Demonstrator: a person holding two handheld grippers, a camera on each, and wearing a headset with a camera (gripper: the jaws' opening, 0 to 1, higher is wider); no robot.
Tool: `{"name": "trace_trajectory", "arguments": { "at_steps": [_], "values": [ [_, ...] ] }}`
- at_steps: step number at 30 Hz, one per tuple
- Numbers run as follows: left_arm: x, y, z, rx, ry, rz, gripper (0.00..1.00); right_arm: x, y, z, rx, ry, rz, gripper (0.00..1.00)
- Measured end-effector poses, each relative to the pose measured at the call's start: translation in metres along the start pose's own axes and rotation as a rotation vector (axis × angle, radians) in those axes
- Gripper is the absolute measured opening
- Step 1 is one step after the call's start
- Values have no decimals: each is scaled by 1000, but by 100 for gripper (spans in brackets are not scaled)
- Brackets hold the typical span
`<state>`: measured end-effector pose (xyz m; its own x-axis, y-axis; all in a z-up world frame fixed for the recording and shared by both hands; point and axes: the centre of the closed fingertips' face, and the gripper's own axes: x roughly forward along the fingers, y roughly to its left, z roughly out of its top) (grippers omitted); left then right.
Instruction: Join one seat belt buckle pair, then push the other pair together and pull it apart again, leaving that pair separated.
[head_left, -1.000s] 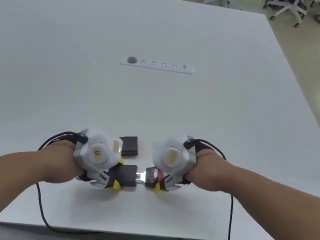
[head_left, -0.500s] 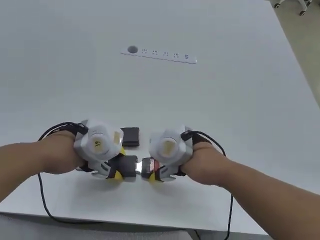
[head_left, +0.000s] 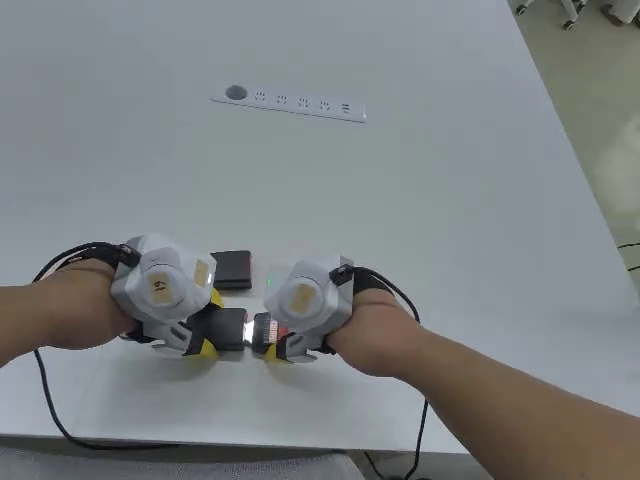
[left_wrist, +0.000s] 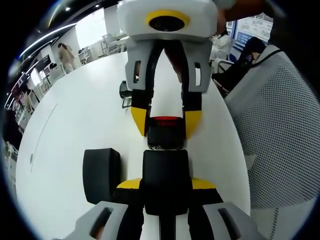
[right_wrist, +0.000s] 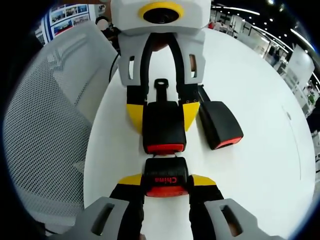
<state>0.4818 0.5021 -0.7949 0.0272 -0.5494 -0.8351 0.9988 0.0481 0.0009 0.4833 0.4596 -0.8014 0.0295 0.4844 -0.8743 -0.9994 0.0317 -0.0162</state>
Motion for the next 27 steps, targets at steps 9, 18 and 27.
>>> {"name": "trace_trajectory", "arguments": {
  "at_steps": [9,18,27],
  "values": [
    [2,0,-2,0,-6,-2,34,-7,-2,-1,20,-4,-24,30],
    [0,-2,0,2,-17,-9,34,-8,2,0,-7,11,-19,30],
    [-2,-1,1,9,-34,-13,34,-7,0,-2,-5,10,-17,30]
  ]
}}
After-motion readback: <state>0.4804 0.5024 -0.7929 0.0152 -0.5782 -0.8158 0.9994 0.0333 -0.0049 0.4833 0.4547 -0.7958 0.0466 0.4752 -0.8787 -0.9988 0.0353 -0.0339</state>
